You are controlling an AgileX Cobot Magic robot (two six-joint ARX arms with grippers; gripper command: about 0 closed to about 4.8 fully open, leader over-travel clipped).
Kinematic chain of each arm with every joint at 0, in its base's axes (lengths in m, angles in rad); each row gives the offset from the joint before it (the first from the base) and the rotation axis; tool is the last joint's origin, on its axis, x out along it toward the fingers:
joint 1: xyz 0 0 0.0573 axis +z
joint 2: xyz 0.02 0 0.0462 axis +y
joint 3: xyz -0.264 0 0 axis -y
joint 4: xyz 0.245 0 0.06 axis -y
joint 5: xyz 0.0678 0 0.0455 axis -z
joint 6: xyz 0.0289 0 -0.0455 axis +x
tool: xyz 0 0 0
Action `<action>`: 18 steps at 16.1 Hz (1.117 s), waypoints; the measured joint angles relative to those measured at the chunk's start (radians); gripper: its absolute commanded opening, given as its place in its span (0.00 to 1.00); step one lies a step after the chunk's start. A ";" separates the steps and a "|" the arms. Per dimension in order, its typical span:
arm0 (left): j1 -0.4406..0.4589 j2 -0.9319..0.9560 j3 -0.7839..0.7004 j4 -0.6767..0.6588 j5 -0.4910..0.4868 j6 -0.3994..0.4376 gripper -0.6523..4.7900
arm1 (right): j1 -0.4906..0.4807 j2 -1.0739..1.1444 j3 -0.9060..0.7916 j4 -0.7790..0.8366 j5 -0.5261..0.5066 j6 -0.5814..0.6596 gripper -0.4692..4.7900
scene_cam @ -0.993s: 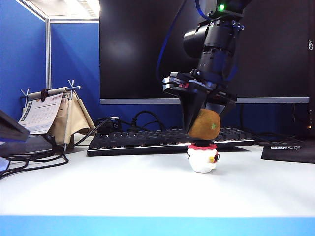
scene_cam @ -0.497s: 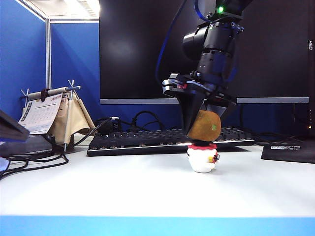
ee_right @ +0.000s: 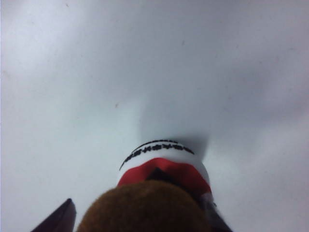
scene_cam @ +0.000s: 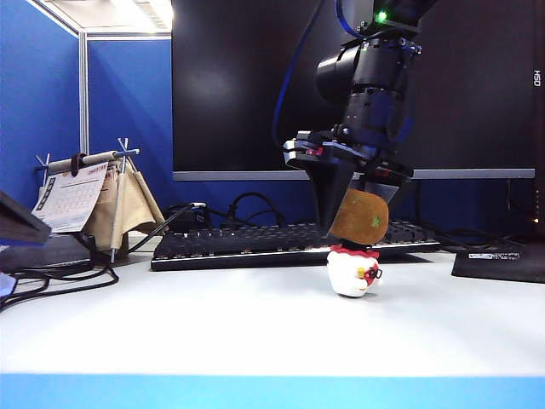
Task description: Place the kiwi on top of the doll with a flat head.
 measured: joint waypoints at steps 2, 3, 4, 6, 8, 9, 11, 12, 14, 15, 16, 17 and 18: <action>0.000 0.000 0.000 0.000 0.000 0.000 0.77 | 0.000 0.000 0.001 -0.005 0.001 0.000 0.71; 0.000 0.000 0.000 0.000 0.000 0.000 0.77 | 0.000 0.000 0.001 -0.005 0.003 0.000 0.71; 0.000 0.000 0.000 0.000 0.000 0.000 0.77 | 0.000 0.000 0.001 -0.005 0.005 0.000 0.71; 0.000 0.000 0.000 0.000 0.000 0.000 0.77 | 0.000 0.002 0.024 -0.023 0.023 0.000 0.72; 0.000 0.000 0.000 0.000 0.000 0.000 0.77 | 0.000 0.002 0.069 -0.026 0.027 0.000 0.71; 0.000 0.000 0.000 0.000 0.000 0.000 0.77 | 0.000 0.001 0.095 -0.031 0.027 0.000 0.71; 0.000 0.000 0.000 0.000 -0.001 0.000 0.77 | 0.000 0.001 0.101 -0.037 0.027 0.000 0.71; 0.000 0.000 0.000 0.000 -0.001 0.000 0.77 | 0.000 0.002 0.100 -0.043 0.027 0.000 0.71; 0.000 0.000 0.000 0.000 -0.001 0.000 0.77 | 0.000 0.002 0.100 -0.044 0.027 0.000 0.71; 0.000 0.000 0.000 0.000 -0.001 0.000 0.77 | 0.000 0.002 0.100 -0.043 0.027 0.000 0.71; 0.000 0.000 0.000 0.000 -0.001 0.000 0.77 | 0.000 0.002 0.100 -0.043 0.027 0.000 0.72; 0.000 0.000 0.000 0.000 -0.001 0.000 0.77 | 0.000 0.002 0.100 -0.043 0.027 0.000 0.76; 0.000 0.000 0.000 0.000 -0.001 0.000 0.77 | 0.000 0.002 0.100 -0.043 0.026 0.000 0.86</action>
